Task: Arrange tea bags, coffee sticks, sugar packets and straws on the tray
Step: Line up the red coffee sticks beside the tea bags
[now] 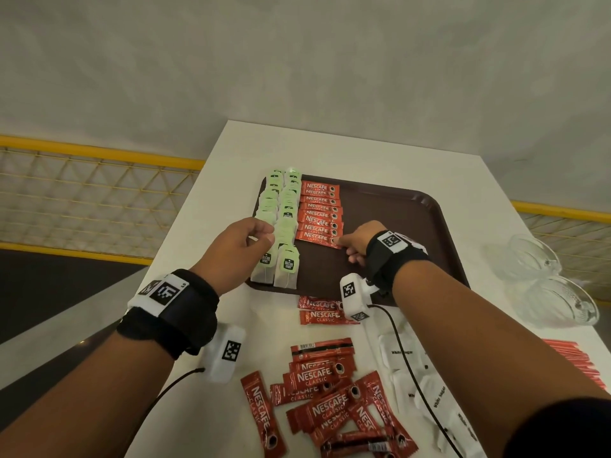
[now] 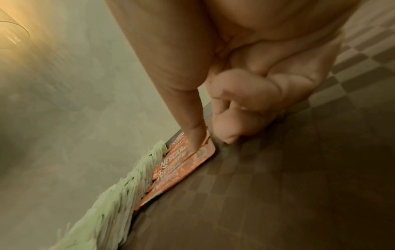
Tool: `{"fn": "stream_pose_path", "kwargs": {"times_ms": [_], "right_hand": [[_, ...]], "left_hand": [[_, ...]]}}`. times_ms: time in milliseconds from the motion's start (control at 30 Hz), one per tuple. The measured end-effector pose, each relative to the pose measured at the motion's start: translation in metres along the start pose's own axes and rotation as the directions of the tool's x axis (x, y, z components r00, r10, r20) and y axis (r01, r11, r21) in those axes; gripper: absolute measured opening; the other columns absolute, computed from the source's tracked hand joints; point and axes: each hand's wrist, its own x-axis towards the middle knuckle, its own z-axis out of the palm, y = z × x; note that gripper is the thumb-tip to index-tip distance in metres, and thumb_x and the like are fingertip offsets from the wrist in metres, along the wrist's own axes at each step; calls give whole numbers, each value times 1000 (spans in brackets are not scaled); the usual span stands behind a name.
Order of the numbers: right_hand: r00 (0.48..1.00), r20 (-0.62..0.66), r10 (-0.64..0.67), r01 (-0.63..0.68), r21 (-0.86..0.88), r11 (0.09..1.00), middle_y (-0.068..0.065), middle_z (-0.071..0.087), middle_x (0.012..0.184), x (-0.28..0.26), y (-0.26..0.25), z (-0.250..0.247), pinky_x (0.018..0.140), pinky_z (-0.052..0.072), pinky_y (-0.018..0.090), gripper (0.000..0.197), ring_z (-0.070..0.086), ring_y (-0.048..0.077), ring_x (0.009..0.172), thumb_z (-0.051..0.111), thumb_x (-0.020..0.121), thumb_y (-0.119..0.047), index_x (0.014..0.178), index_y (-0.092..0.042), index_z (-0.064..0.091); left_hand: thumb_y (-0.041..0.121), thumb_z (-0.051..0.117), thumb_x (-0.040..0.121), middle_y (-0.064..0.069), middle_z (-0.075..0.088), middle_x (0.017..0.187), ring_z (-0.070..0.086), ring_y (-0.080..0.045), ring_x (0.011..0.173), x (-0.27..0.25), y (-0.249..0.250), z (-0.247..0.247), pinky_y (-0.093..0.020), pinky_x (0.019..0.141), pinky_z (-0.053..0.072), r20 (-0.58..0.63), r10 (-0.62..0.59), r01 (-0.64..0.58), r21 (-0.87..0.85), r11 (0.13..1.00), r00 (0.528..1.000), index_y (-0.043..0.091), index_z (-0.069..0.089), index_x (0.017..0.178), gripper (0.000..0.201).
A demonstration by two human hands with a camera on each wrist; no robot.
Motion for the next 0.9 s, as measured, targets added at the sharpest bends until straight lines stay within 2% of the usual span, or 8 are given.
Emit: {"fn": "stream_pose_path", "kwargs": {"times_ms": [100, 167, 267, 367, 467, 567, 800, 900], "right_hand": [[996, -6, -93, 92, -63, 994, 6, 64, 73, -15, 0, -9, 41, 42, 22, 29, 56, 13, 50, 71, 86, -31, 95, -4, 62], [967, 23, -255, 255, -158, 954, 4, 66, 77, -33, 4, -14, 46, 45, 23, 26, 58, 13, 55, 69, 88, -31, 95, -7, 63], [863, 175, -473, 504, -339, 794, -4, 67, 78, -71, 19, -18, 53, 49, 23, 19, 60, 9, 59, 70, 86, -32, 90, -14, 66], [772, 340, -538, 634, -478, 608, -10, 67, 80, -101, 38, -10, 69, 51, 26, 11, 61, 5, 70, 71, 84, -31, 86, -20, 71], [749, 392, -534, 640, -635, 432, -9, 64, 94, -110, 57, 10, 75, 44, 26, 17, 58, 11, 86, 64, 89, -30, 103, -21, 69], [771, 365, -521, 573, -754, 321, 0, 66, 105, -107, 69, 26, 81, 50, 34, 22, 62, 21, 96, 58, 92, -29, 111, -20, 64], [760, 352, -547, 575, -756, 312, 2, 61, 107, -113, 76, 32, 78, 49, 32, 20, 61, 22, 96, 59, 93, -29, 110, -20, 63], [752, 332, -570, 581, -743, 333, 3, 56, 112, -115, 77, 31, 80, 50, 34, 27, 60, 23, 99, 61, 92, -30, 116, -19, 59]], "left_hand": [[28, 52, 100, 8, 60, 107, 60, -11, 91, -12, 9, 1, -13, 66, 41, 39, 55, -57, 51, 997, 998, 20, 62, 112, 18], [29, 52, 100, 12, 59, 105, 58, -5, 91, -26, 14, 5, -9, 67, 39, 118, 99, -112, 111, 988, 988, 22, 63, 108, 15], [32, 54, 99, 16, 59, 102, 54, 4, 88, -50, 17, 15, -8, 69, 40, 296, 161, -228, 208, 951, 942, 25, 65, 102, 13], [33, 57, 97, 9, 60, 105, 57, 0, 88, -69, 14, 30, -7, 70, 41, 462, 180, -332, 273, 903, 868, 25, 66, 102, 13], [39, 60, 94, 5, 57, 119, 57, -9, 101, -80, 8, 49, -20, 82, 45, 547, 134, -397, 397, 828, 826, 24, 62, 117, 27], [40, 62, 91, 2, 54, 128, 54, -18, 113, -86, 3, 62, -35, 95, 46, 567, 94, -439, 510, 740, 818, 21, 54, 129, 43], [35, 61, 92, -1, 56, 119, 54, -22, 106, -94, 6, 67, -42, 91, 48, 570, 54, -444, 572, 690, 820, 20, 61, 119, 31], [43, 59, 93, -1, 56, 119, 55, -21, 105, -96, 9, 68, -41, 90, 49, 569, 33, -431, 582, 690, 822, 21, 60, 120, 35]]}}
